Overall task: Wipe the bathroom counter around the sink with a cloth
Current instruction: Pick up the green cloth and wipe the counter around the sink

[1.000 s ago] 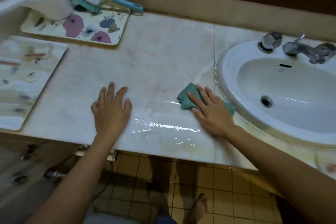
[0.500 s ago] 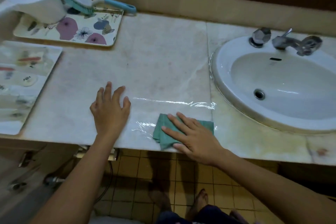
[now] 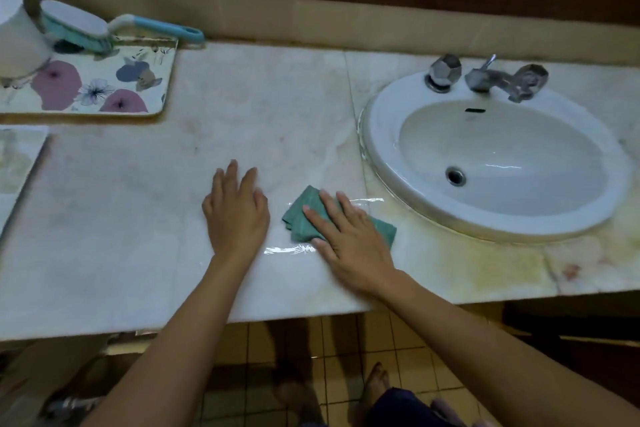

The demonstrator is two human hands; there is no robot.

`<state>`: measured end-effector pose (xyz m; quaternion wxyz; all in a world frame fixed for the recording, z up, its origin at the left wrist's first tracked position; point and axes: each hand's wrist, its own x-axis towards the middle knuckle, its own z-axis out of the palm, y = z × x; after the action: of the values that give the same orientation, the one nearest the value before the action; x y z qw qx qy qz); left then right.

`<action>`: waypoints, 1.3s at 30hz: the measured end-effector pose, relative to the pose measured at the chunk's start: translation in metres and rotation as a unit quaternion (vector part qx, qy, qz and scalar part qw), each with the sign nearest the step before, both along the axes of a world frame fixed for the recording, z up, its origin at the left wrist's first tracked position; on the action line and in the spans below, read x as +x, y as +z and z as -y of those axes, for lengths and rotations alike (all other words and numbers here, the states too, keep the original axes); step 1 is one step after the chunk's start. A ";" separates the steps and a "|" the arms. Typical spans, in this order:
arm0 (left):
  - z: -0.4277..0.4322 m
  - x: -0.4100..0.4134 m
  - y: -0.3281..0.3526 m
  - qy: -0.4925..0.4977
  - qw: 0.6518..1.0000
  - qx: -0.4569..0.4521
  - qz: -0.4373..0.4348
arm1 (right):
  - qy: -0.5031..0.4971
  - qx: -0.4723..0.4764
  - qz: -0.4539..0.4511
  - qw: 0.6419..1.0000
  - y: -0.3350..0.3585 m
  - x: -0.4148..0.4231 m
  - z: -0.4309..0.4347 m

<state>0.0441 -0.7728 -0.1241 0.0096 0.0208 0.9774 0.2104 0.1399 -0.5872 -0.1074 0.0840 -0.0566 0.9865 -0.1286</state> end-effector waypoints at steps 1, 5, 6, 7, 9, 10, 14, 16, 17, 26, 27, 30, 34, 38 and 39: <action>0.000 0.000 -0.002 0.002 1.000 -0.008 -0.007 | -0.008 -0.005 -0.002 1.000 -0.003 -0.021 0.003; -0.004 -0.002 -0.004 0.007 0.999 -0.027 -0.032 | -0.002 -0.003 -0.007 1.000 -0.008 -0.109 0.012; -0.005 -0.003 -0.005 0.009 0.999 -0.033 -0.034 | 0.010 -0.001 -0.008 1.000 -0.007 -0.128 0.012; -0.006 -0.003 -0.005 0.013 0.999 -0.036 -0.037 | 0.023 0.001 -0.009 1.000 -0.007 -0.146 0.009; -0.005 -0.003 -0.006 0.018 0.998 -0.042 -0.043 | 0.047 0.010 -0.010 0.999 -0.006 -0.172 0.001; -0.005 -0.003 -0.007 0.018 0.998 -0.045 -0.046 | 0.053 0.014 -0.008 0.998 -0.007 -0.181 -0.005; -0.005 -0.004 -0.006 0.015 0.998 -0.045 -0.047 | 0.009 0.023 -0.012 1.000 -0.008 -0.181 -0.032; -0.005 -0.003 -0.005 0.012 0.998 -0.042 -0.045 | -0.005 0.029 -0.012 0.999 -0.006 -0.162 -0.040; -0.005 -0.003 -0.005 0.011 0.998 -0.039 -0.044 | -0.005 0.030 -0.010 0.999 -0.006 -0.149 -0.042; -0.001 -0.001 -0.004 0.001 0.999 0.005 -0.054 | -0.068 0.035 -0.002 0.997 0.000 0.011 -0.079; -0.001 0.000 -0.005 0.003 0.999 0.009 -0.050 | -0.076 0.041 -0.001 0.996 0.000 0.027 -0.086; -0.007 -0.003 0.001 0.027 0.999 0.019 -0.005 | -0.111 0.045 0.002 0.993 0.001 0.069 -0.105; -0.046 0.001 0.026 0.036 0.994 0.092 0.056 | -0.162 0.051 0.010 0.985 0.001 0.111 -0.129; -0.089 0.028 0.027 -0.108 0.986 0.120 0.038 | -0.232 0.040 0.016 0.972 0.000 0.140 -0.151; -0.092 0.032 0.023 -0.128 0.985 0.112 0.039 | -0.250 0.036 0.013 0.967 -0.001 0.142 -0.153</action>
<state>0.0757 -0.6803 -0.1013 0.0718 0.1390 0.9357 0.3162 0.2822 -0.4344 -0.1081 0.0638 0.1971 0.9721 -0.1102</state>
